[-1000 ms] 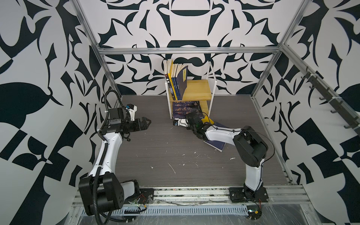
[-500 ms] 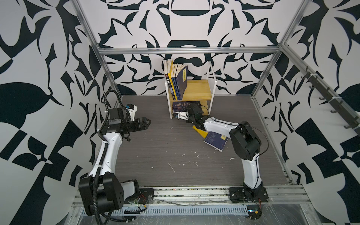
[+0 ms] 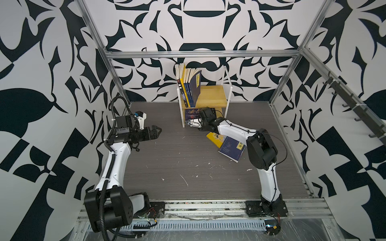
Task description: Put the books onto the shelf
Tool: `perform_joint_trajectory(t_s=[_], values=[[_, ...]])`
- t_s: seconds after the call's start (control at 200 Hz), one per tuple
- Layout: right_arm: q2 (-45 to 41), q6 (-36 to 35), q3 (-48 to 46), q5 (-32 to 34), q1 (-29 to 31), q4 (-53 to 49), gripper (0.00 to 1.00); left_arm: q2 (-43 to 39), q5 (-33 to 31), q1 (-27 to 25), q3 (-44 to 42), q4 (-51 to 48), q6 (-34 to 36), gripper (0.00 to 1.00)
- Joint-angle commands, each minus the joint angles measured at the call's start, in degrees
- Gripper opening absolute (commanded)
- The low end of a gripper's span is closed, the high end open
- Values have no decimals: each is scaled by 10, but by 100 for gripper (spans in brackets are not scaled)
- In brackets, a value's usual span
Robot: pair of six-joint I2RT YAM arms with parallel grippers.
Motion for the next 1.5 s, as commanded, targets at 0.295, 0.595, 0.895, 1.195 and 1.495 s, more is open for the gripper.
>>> perform_joint_trajectory(t_s=[0.295,0.595,0.895,1.195,1.495], values=[[7,12,59,-26,-15,-60,38,-10,8,4,-8,-3,-5,100],[6,14,97,-28,-22,-144,45,-9,6,6,-8,-3,-4,100],[-42,-1,25,-39,-50,-145,56,-6,8,6,-8,1,-9,100],[-7,-4,40,-26,-65,-112,51,-12,7,13,-9,-2,-12,100],[27,26,76,-15,-67,-73,44,-9,10,12,-11,2,-14,100]])
